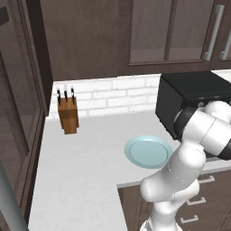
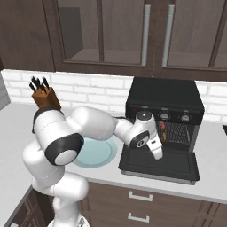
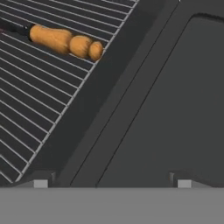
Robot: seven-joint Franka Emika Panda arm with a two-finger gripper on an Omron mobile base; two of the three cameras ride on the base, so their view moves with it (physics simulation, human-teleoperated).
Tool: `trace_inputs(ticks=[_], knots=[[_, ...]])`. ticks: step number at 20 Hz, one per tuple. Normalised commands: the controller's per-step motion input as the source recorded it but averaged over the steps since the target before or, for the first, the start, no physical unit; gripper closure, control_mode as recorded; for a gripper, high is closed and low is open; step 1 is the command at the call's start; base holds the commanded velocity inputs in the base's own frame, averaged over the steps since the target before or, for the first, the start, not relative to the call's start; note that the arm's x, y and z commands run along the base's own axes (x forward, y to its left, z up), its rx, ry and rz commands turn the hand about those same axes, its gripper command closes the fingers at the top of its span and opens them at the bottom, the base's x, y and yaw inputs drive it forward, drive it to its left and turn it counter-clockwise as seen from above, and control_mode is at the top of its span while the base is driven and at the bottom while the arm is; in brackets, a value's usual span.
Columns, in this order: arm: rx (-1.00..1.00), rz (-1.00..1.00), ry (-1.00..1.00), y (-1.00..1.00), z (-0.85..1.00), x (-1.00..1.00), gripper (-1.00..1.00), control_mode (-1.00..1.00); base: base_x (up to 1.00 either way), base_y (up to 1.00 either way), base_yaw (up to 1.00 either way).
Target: Pick up the kebab skewer and baguette bread, and place them inside the toaster oven. Close the toaster oven door and start by setting the timer.
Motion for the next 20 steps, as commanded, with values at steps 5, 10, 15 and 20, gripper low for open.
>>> trace_inputs(ticks=[5,10,15,20], knots=[[0.05,-0.10,-0.08,0.19,0.00,0.19,-1.00,-1.00,0.00,0.00,0.00],[0.06,-0.01,-0.08,0.01,0.22,-0.56,-1.00,-1.00,0.00,0.00,0.00],[0.02,0.04,-0.01,0.00,0.30,-1.00,-1.00,-1.00,0.00,0.00,0.00],[0.00,0.27,0.02,0.01,0.31,-0.93,-1.00,-1.00,0.00,0.00,0.00]])
